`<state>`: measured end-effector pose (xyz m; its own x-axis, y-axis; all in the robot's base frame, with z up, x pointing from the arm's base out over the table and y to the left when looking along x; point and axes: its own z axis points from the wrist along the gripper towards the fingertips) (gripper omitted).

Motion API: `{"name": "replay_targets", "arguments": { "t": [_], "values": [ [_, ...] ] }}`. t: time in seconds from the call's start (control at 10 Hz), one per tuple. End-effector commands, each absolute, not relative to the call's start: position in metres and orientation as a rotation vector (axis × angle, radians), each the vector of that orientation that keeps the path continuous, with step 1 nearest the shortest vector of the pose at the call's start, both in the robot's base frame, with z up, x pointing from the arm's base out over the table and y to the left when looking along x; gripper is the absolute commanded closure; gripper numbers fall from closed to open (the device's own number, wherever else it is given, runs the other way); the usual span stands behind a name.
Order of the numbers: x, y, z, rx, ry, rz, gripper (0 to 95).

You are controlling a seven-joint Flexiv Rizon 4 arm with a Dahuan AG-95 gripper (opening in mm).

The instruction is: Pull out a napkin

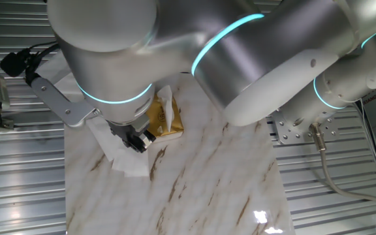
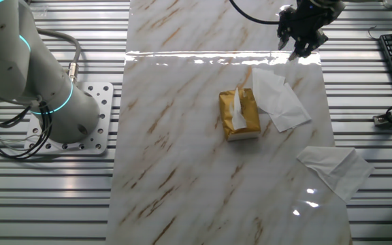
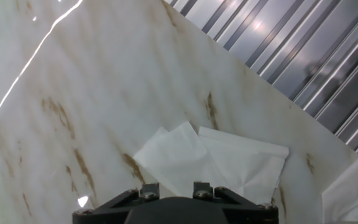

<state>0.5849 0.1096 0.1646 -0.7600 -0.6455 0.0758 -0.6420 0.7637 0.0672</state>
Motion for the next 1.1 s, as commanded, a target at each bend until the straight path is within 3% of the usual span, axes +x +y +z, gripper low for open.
{"name": "replay_targets", "arguments": {
  "t": [0.1, 1.1],
  "values": [
    [0.5849, 0.1094, 0.1647, 1.025, -2.876, -0.07, 95.0],
    [0.5848, 0.1093, 0.1647, 0.938, -2.889, -0.027, 95.0]
  ]
}}
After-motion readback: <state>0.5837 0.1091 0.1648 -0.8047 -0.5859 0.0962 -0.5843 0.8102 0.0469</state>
